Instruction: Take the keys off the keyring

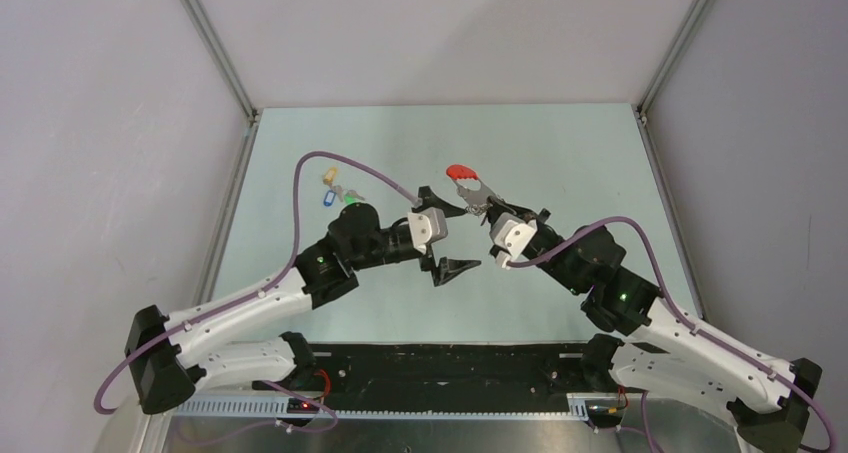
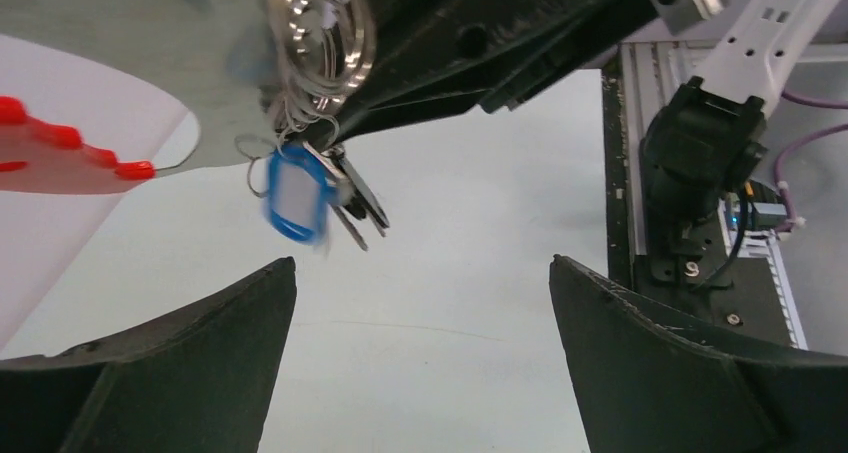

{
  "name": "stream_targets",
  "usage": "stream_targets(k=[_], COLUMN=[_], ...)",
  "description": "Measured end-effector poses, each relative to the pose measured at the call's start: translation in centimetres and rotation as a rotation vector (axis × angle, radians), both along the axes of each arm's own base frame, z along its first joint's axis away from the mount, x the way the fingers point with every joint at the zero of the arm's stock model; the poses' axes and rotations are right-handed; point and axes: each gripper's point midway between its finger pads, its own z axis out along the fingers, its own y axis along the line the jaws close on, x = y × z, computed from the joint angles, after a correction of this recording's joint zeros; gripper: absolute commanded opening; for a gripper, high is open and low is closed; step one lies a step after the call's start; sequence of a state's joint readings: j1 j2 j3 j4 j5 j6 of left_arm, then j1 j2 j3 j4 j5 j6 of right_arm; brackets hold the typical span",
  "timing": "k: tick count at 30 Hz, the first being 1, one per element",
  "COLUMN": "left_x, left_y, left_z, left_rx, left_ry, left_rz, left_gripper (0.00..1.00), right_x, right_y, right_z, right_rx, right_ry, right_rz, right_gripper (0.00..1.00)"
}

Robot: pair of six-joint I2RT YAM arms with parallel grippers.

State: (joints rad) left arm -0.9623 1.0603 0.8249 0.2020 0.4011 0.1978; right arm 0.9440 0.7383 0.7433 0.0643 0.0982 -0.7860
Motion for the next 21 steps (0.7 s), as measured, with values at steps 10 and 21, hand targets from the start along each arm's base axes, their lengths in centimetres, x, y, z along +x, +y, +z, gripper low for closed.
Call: stream_targets(k=[10,21], left_x=[4.1,5.2], left_y=[1.6,3.5], left_z=[2.0,3.7], left_rx=[-0.124,-0.259], left_ry=[0.117,0.194], left_rz=[0.288,0.384], left_gripper=[1.0,0.85], right_x=[0.1,0.3], right_y=[0.4,0.7], right_z=[0.1,0.1], right_rx=[0.014,0.026], right_ry=[0.003,0.011], right_rz=[-0.003,-0.002], right_gripper=[0.0,0.0])
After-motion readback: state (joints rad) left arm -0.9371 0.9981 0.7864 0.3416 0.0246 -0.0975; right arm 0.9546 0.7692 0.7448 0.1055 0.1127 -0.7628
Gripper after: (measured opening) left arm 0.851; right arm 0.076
